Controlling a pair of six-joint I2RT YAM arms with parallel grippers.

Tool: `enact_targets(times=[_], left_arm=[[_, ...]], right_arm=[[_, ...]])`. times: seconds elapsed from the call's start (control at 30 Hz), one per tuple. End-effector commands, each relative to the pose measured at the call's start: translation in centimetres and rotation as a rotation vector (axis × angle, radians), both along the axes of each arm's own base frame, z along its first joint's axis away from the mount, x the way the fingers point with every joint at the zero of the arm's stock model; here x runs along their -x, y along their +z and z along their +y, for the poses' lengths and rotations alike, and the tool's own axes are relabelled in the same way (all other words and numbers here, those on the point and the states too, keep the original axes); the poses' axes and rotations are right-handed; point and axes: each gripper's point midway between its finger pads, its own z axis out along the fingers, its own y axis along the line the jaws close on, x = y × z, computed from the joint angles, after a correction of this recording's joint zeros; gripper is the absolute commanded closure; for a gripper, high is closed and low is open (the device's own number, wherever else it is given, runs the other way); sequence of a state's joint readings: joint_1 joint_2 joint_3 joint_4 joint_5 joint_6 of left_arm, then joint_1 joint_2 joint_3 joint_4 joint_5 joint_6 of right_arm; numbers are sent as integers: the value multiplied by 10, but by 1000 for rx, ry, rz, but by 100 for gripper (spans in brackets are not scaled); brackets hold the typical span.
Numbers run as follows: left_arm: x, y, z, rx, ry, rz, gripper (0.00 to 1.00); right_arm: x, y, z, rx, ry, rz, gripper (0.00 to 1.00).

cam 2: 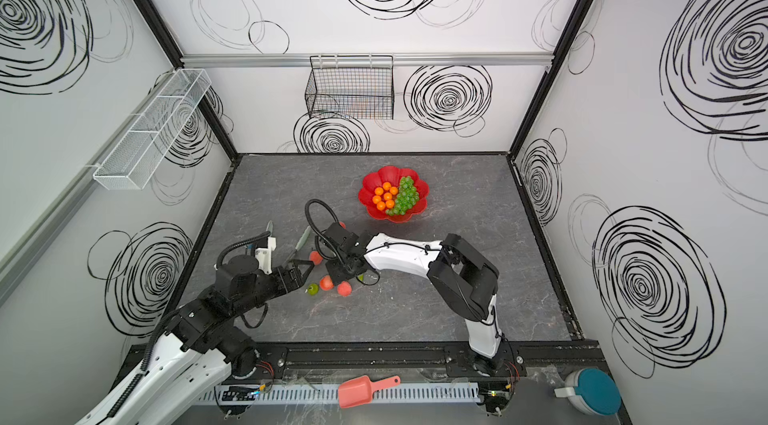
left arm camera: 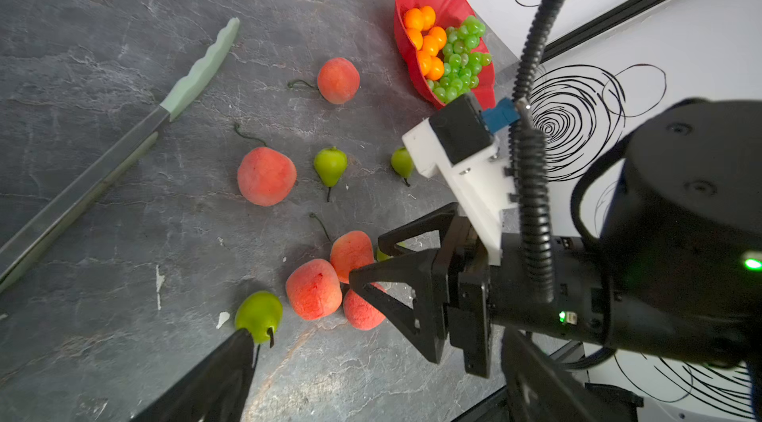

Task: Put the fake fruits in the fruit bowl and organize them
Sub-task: 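Lower the right gripper onto a pink peach and close, then lift the peach with the right gripper and carry it over the bowl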

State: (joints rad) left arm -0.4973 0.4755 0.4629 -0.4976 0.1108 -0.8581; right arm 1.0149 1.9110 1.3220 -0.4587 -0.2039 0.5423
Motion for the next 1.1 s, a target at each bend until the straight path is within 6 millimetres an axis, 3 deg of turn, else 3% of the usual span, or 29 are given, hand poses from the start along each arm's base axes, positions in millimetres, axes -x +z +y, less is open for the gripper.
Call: enact_targets(times=[0.0,0.37,0.67,0.9,1.07], left_arm=[[-2,1,2,7,18,-11,4],[-3,3,1,9,15,-16,4],[-4,5,0,6,11,-22,4],[-12,19,-5,-5,-17,-69,4],[-23,35,-13,-17,-45,-119,4]], right_arm=[[-2,-5,5,-4,-10,-2,42],[-4,-20,6,9,-28,11,46],[-10,-8,4,-10,-46,-13,54],[-18,32,2,-99,-68,-25,55],[-35,62,-12,-169,-102,-35,56]])
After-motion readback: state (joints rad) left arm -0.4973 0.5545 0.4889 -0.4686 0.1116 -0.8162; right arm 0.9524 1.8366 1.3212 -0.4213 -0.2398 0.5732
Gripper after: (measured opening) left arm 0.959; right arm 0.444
